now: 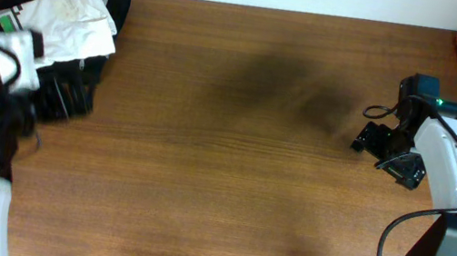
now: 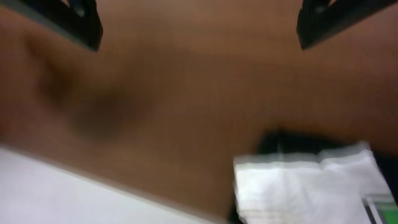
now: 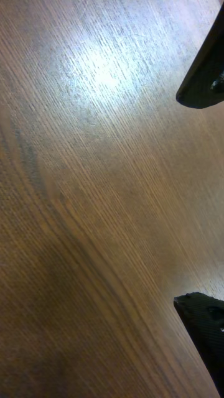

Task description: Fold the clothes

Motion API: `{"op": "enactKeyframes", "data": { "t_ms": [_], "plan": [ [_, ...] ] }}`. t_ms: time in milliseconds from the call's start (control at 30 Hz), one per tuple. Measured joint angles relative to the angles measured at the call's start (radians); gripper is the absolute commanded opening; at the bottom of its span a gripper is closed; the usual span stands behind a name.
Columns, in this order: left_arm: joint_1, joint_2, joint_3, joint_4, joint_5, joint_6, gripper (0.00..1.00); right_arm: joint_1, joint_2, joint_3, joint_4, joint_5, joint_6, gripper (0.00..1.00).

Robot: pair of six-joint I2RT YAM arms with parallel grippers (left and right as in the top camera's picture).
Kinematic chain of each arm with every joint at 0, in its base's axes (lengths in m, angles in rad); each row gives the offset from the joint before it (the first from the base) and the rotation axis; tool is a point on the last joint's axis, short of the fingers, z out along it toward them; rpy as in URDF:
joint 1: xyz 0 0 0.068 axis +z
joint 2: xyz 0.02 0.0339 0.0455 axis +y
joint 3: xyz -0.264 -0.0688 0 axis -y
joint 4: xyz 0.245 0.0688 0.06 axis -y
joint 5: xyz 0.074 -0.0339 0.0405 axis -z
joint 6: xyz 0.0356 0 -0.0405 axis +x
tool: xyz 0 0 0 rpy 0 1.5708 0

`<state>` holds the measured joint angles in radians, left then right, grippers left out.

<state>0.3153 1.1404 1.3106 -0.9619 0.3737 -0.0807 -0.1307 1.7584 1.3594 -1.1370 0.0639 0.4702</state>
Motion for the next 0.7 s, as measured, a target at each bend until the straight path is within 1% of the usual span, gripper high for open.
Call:
{"op": "enactKeyframes", "data": {
  "t_ms": [67,167,333,467,533,633,700],
  "plan": [
    [0.0,-0.061,-0.001,-0.093,0.021,0.001,0.99,0.0,0.0,0.0,0.001,0.0,0.0,0.98],
    [0.0,-0.167,-0.001,-0.29,0.043,0.0,0.99,0.0,0.0,0.0,0.0,0.0,0.0,0.98],
    [0.0,-0.273,-0.002,-0.49,0.058,0.001,0.99,0.0,0.0,0.0,0.001,0.0,0.0,0.98],
    [0.0,-0.308,-0.002,-0.599,0.055,0.001,0.99,0.0,0.0,0.0,0.0,0.0,0.0,0.98],
    [0.0,-0.309,-0.002,-0.653,0.023,0.001,0.99,-0.001,0.0,0.0,0.0,0.0,0.0,0.98],
    [0.0,-0.309,-0.002,-0.669,-0.017,0.001,0.99,-0.001,0.0,0.0,0.0,0.0,0.0,0.98],
    [-0.001,-0.309,-0.002,-0.644,-0.019,0.001,0.99,-0.001,0.0,0.0,0.0,0.0,0.0,0.98]
  ]
}}
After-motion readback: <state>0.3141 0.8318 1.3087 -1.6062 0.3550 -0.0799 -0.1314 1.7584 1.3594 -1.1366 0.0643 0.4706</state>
